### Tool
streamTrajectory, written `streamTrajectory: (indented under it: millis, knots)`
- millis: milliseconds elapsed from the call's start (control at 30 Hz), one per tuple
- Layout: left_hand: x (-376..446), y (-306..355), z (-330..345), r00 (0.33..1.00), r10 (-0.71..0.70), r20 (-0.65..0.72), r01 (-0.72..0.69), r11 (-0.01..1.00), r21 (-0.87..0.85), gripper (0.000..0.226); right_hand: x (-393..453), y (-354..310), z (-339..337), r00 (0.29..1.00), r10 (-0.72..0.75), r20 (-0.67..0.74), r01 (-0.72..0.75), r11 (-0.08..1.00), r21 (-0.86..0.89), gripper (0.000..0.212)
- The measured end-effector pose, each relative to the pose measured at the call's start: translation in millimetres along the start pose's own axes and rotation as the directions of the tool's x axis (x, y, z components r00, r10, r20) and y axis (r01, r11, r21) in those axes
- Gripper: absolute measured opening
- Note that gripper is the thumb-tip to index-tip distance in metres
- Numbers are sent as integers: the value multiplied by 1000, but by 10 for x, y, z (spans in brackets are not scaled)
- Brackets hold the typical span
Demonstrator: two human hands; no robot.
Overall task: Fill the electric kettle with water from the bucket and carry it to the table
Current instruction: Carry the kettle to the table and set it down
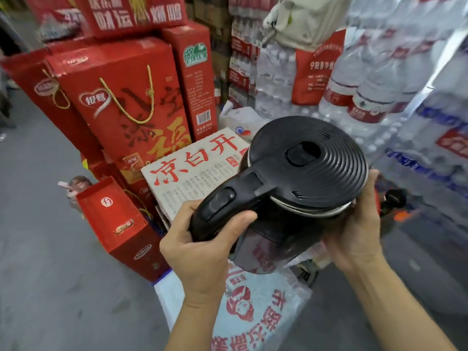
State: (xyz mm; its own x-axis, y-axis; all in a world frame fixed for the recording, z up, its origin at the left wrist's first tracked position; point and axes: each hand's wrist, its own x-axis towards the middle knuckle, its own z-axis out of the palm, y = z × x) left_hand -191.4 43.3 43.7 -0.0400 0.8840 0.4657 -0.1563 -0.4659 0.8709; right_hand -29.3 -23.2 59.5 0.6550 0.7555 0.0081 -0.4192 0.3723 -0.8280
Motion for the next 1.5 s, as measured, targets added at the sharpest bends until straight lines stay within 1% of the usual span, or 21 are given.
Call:
streamTrajectory:
  millis: [67,133,267,367,500,567,667,767,800,867,900,933,1033,1067,1133,1167,1233,1267,1333,1400,1500]
  knots:
    - [112,361,187,999,-41,16,41,999,-22,34,-84,-413,100,999,1,-48,-1,1000,6,51]
    - [194,731,388,994,-98,38,100,994,-40,38,-183,-851,154,997,-9,-78,13,999,53,43]
    - [280,1416,776,975,-195,103,205,974,-94,45,-379,-1651,188,992,-93,-83,95,995,11,42]
    - [305,1831,1036,956,-250,152,275,945,-177,54,-529,-2122,124,981,-159,-113,155,987,-47,48]
    - [255,2296,1371,923,-314,224,367,893,-260,57,-774,-2584,-36,957,-201,-210,194,979,-56,53]
    - [203,2490,1518,897,-328,296,408,871,-272,58,-941,-2737,-159,933,-222,-283,210,975,-74,53]
    - [86,2722,1721,845,-334,417,460,852,-250,45,-1252,-2912,-282,886,-271,-376,262,962,-76,51]
    - [-80,2955,1957,777,-313,546,508,824,-250,38,-1611,-3090,-375,799,-401,-448,318,914,-251,45]
    - [-159,3040,2032,747,-308,589,527,815,-242,37,-1753,-3150,-398,760,-444,-476,326,892,-312,51]
    - [-337,3209,2183,694,-282,663,546,806,-228,34,-2032,-3204,-498,662,-521,-538,314,845,-433,86]
    - [-451,3300,2244,663,-266,700,561,796,-228,33,-2187,-3225,-523,626,-538,-565,300,834,-463,94]
    - [-571,3374,2304,627,-245,739,577,784,-229,32,-2341,-3233,-581,587,-557,-587,301,823,-481,96]
    - [-1001,3610,2460,511,-179,841,625,749,-220,41,-2807,-3321,-749,465,-585,-665,305,810,-500,95]
    - [-1164,3696,2507,470,-170,866,647,733,-207,46,-2980,-3361,-805,421,-606,-675,299,795,-527,89]
    - [-1518,3886,2564,390,-161,907,687,707,-169,50,-3373,-3426,-926,349,-641,-684,271,768,-581,70]
    - [-1713,3991,2572,352,-143,925,696,701,-157,49,-3580,-3452,-1001,314,-648,-694,261,761,-593,68]
    - [-2135,4225,2554,283,-93,955,702,698,-140,43,-4007,-3516,-1131,246,-659,-710,237,752,-616,81]
    - [-2364,4342,2540,255,-69,964,701,700,-136,39,-4227,-3553,-1188,201,-665,-719,232,746,-624,84]
    - [-2823,4577,2493,197,-33,980,705,700,-118,34,-4671,-3618,-1312,113,-690,-715,239,717,-655,79]
    - [-3287,4792,2435,121,-7,993,736,671,-85,31,-5109,-3696,-1428,61,-707,-704,216,698,-682,77]
    - [-3942,5109,2334,18,24,1000,773,634,-29,31,-5729,-3797,-1616,-31,-716,-697,165,684,-710,84]
